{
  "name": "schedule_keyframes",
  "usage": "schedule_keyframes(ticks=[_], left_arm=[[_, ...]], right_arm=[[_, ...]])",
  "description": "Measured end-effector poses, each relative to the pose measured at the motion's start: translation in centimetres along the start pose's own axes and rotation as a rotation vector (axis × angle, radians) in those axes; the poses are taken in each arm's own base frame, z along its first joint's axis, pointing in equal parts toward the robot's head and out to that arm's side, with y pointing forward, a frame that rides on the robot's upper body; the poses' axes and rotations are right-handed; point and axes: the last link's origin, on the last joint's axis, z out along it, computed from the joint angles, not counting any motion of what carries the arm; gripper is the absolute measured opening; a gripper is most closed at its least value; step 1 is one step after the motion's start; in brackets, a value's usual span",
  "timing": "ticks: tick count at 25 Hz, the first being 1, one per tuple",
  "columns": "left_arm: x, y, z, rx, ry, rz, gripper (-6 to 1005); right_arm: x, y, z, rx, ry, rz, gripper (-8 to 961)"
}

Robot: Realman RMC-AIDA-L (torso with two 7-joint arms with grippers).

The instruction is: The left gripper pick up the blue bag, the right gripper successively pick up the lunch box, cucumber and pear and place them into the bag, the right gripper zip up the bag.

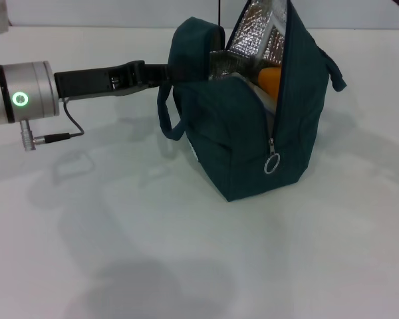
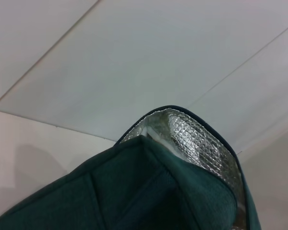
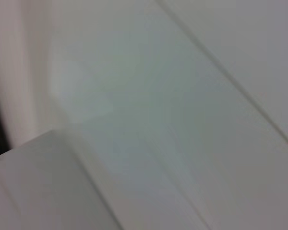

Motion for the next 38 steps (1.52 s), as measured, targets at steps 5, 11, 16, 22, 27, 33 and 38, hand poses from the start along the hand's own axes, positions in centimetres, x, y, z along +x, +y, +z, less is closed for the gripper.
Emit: schedule_keyframes(ticks=[5,11,16,22,27,33,38], left_arm=[[0.1,0.0,0.0,0.003,0.001,0.000,120],[0.0,-0.3,-0.1,0.015,0.008,-0.006,120],[0.0,-0.3,0.0,0.019,0.011,-0.010,119],[-0.1,-0.3,0.0,0.018,0.011,-0.011,119],[-0.2,-0.3,0.2,0.014,0.010,-0.012,118],[-0.5,-0.3,0.3,0.012,0.007,-0.014,118],[-0.6,-0.3,0.2,0.012,0.007,-0.009,117]], right_arm=[[0.5,1.8,-1.8,-0.114,0.110,-0.142,507],[4.1,0.7,-2.4,-0.065,0.365,-0.187,501],[8.3,-1.1,-0.3,0.025,0.525,-0.229,500],[10.7,-2.4,2.9,0.049,0.638,-0.279,499],[10.9,-3.1,4.8,0.061,0.652,-0.287,499],[11.0,-3.1,6.6,0.036,0.668,-0.286,498],[11.6,-3.3,7.9,0.020,0.743,-0.301,498]])
